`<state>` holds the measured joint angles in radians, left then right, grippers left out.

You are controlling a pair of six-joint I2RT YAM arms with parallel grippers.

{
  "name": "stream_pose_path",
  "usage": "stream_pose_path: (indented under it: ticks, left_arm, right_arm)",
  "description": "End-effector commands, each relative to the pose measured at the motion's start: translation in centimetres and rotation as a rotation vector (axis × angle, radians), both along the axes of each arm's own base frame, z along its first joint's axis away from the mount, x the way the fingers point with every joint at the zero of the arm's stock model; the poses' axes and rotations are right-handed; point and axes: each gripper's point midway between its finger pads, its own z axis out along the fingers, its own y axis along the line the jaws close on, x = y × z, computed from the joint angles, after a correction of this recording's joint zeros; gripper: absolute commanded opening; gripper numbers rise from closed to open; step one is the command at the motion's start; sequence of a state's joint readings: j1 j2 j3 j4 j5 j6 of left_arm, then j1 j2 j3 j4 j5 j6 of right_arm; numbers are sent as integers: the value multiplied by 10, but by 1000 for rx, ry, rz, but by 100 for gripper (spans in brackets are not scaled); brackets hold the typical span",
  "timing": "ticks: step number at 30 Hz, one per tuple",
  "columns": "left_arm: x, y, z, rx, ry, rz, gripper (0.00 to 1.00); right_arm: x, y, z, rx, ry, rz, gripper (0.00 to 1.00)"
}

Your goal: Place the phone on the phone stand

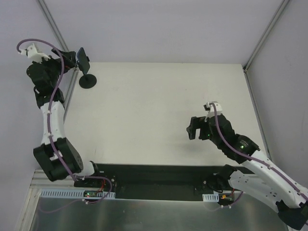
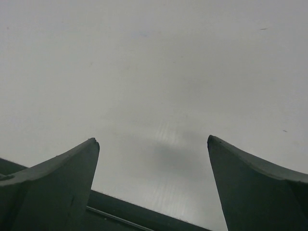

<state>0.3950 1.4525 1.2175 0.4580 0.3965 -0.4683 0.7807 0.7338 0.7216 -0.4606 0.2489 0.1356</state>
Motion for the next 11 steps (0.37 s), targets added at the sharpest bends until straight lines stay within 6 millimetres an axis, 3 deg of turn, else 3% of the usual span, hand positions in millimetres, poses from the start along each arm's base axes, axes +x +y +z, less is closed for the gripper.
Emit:
stream_pose_path:
  ticks: [1,3,4,6,7,8,10,11]
  left_arm:
    - [-68,-83,35,-168,-8,-308,89]
    - [-91,-121,59,-131,-31,-436,89]
    - [-111,-138,79,-96,-59,-481,90]
    - [-145,-172,118,-13,-132,-591,91]
    - [-170,-184,141,31,-197,-621,91]
    - [-185,-191,157,59,-241,-632,92]
    - [-226,-201,200,120,-350,-631,93]
    - [-238,-202,212,134,-376,-616,93]
  right_arm:
    - [-7,-82,54,-170,-127,-225,96]
    - [-13,-103,84,-170,-226,-247,96]
    - [-17,-109,113,-148,-297,-235,96]
    - [-25,-127,153,-138,-410,-246,96]
    - [-28,-133,172,-128,-451,-255,96]
    - [-37,-148,211,-69,-526,-291,96]
    - [-42,-157,242,-76,-581,-294,96]
    - [-53,-170,274,-22,-641,-321,96]
